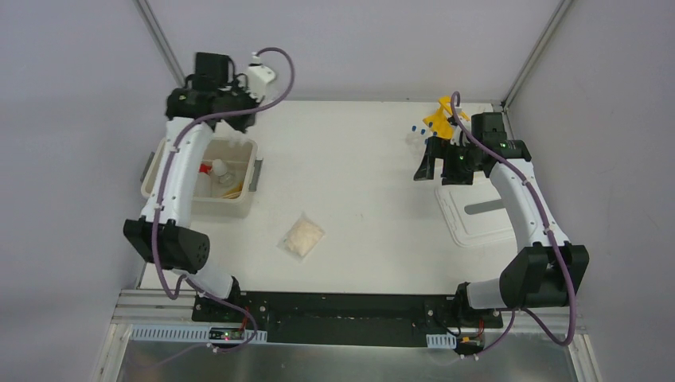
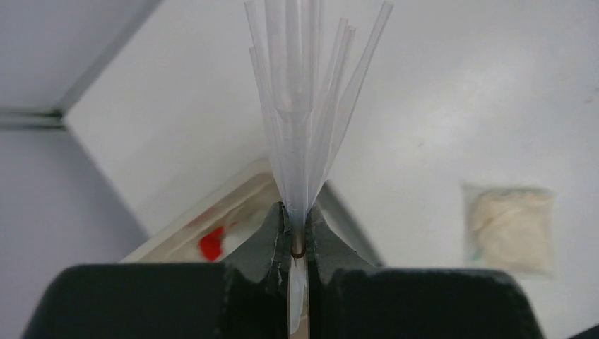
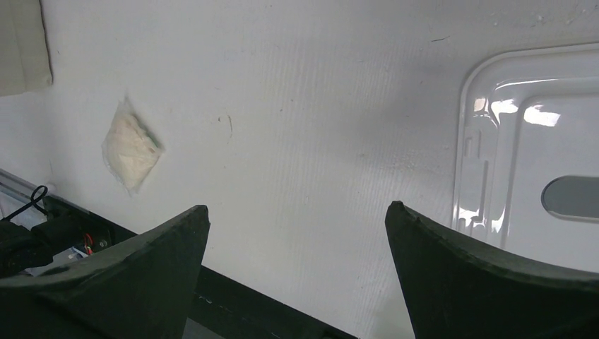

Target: Organize the chemistry lab equipment

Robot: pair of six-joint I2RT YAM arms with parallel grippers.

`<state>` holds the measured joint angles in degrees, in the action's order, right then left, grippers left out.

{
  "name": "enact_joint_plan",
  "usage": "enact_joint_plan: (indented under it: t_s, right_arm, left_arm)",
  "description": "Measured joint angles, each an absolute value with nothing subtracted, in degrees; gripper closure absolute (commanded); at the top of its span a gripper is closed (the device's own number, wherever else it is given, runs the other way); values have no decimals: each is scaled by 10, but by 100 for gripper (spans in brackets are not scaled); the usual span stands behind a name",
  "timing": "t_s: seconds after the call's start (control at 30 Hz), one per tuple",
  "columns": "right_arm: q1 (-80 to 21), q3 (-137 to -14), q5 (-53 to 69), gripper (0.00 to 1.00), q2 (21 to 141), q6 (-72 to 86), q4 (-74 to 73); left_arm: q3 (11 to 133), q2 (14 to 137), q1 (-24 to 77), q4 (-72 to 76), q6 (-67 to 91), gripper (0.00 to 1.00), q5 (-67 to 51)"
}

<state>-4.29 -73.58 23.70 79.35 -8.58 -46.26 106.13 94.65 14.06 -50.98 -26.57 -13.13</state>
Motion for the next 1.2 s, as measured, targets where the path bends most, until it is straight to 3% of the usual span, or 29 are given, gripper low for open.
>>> enact_joint_plan:
  t_s: [0.17,0.3,0.37,0.5,0.67,0.77,0.93,1.07,1.2]
  right_arm:
    - [-44,-736,245,1,795,-81,-459]
    - [-48,-736,248,1,799,-77,-456]
    - [-50,-736,248,1,802,-77,-456]
    - [-51,-737,248,1,811,-77,-457]
    - [-52,-737,247,1,814,-77,-457]
    - [-52,-737,247,1,814,-77,-457]
    - [-52,-737,244,1,814,-77,-457]
    - [-52,-737,243,1,814,-78,-457]
    - [-52,-735,239,1,809,-84,-458]
  left_arm:
    - [1086,905,-25,-591,-467,100,-176]
    - [1079,969,-103,-674,-613,100,-189]
    - [1055,1002,-127,-693,-670,94,-190]
    - [1012,1023,-144,-711,-738,48,-190]
    - [1034,1019,-121,-731,-732,11,-194]
    - [1073,1006,-62,-724,-681,10,-189]
    - [1064,939,123,-703,-559,17,-201]
    - [931,879,286,-662,-431,17,-234]
    - [798,901,367,-610,-322,16,-224]
